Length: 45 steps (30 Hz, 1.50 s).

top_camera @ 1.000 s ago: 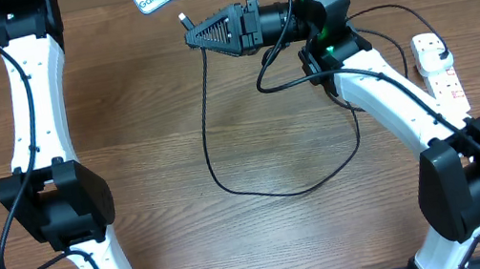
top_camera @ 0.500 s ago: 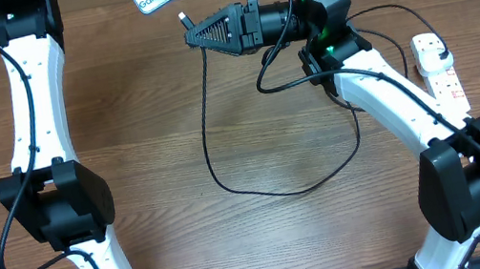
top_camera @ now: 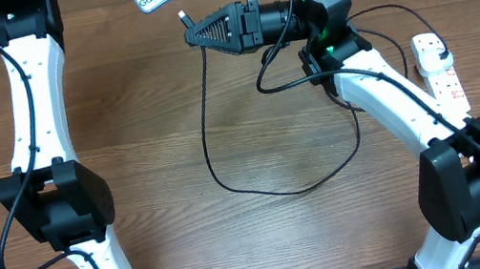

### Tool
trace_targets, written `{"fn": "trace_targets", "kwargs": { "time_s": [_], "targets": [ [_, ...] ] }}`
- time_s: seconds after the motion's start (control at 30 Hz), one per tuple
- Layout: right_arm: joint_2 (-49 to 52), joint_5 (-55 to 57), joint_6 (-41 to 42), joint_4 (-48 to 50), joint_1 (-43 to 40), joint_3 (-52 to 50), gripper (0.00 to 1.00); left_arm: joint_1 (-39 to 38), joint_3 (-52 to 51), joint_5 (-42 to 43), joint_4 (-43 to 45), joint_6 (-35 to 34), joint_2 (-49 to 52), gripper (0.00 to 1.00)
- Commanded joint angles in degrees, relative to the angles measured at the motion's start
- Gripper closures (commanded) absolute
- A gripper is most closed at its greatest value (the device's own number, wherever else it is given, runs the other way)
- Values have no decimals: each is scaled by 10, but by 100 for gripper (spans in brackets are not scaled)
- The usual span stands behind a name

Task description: Plug charger to phone and switch on socket

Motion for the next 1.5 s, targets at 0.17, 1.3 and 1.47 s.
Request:
{"fn": "trace_targets", "kwargs": {
  "time_s": [0.17,1.3,1.47],
  "targets": [
    [-17,17,2,19,0,9,96,-12,9,-35,4,45,-8,96],
    [-17,33,2,32,-1,9,96,-26,9,5,-26,52,-8,96],
    [-17,33,2,32,-2,9,96,-24,9,5,-26,39,-8,96]
  ]
}}
